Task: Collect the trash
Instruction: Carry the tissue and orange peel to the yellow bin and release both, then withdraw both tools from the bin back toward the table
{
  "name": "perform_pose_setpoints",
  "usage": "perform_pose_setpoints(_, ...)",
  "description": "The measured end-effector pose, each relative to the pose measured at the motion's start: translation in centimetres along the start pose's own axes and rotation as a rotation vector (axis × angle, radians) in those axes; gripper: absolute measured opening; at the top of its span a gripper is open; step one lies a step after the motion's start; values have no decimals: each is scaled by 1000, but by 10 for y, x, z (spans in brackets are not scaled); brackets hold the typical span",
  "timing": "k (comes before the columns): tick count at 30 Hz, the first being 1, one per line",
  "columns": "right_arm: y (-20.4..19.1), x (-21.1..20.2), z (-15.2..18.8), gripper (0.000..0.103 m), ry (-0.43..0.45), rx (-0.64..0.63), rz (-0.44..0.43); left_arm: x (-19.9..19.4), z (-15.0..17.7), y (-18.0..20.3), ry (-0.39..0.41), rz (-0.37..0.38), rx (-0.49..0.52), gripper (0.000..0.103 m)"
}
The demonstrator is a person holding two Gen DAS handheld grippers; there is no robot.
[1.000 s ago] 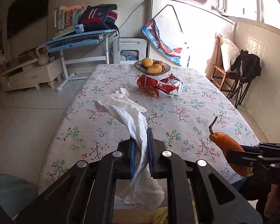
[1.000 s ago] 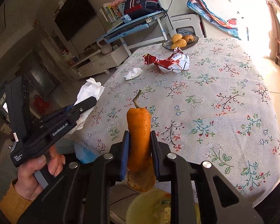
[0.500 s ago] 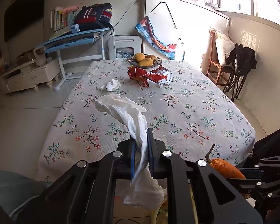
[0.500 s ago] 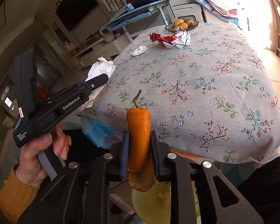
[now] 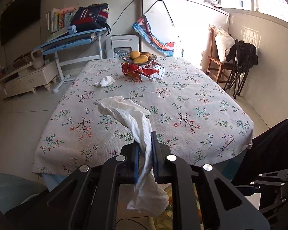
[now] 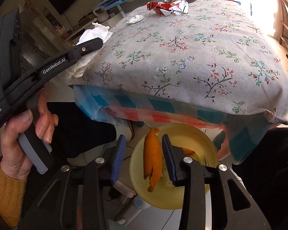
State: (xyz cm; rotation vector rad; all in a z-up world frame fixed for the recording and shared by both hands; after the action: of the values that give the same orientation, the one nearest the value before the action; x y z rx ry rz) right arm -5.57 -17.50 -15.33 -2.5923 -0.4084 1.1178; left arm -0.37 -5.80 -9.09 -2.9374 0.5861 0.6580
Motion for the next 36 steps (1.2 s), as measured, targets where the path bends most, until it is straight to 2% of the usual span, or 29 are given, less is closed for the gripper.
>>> perform_pose_setpoints(2,3,-4,-4,47,27,8,10,-3,4,5,-5,8,4,11)
perform_pose_setpoints(4,7,-10,-8,56,66,21,26,-7,9,11,-14,22,5,12)
perform_pose_setpoints(10,24,-35,-29,69,218,90,69,-17,28,36,-52,71,37,12)
perform_pose_setpoints(16,41,-53,-41,73,317,152,107,-25,51,61,-111,137,79,12)
perform_pose_setpoints(20,48,-59,-44,76,341,180,118,-33,69,82,-163,199,118,12)
perform_pose_setpoints(25,49,-63,-45,76,359,188,119,-43,97,108,-266,300,172,12)
perform_pose_setpoints(27,49,-63,-46,77,366,192,121,-45,108,116,-305,327,193,17)
perform_pose_setpoints(28,50,-64,-45,77,370,194,122,-46,112,118,-311,322,204,25)
perform_pose_setpoints(29,50,-65,-45,77,372,197,124,-48,113,118,-307,311,215,38)
perform_pose_setpoints(32,52,-68,-43,79,381,213,127,-53,108,116,-258,268,240,64)
perform_pose_setpoints(34,53,-68,-42,80,382,220,129,-55,101,109,-221,227,250,75)
perform_pose_setpoints(36,53,-68,-41,80,379,221,131,-55,95,102,-197,199,246,78)
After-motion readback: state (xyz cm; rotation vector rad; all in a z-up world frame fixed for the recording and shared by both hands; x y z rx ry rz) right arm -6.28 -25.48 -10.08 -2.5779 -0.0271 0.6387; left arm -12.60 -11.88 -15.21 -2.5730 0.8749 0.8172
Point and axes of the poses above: each gripper's, at about its wrist camera, not at the fingertips, and x roughly the way its jaws point, y to its right, z to its underside, the point moved 7 cm from there along x, roughly the way its jaws point, and after that the axes turned 14 degrees about y, right-handed, at the moved point
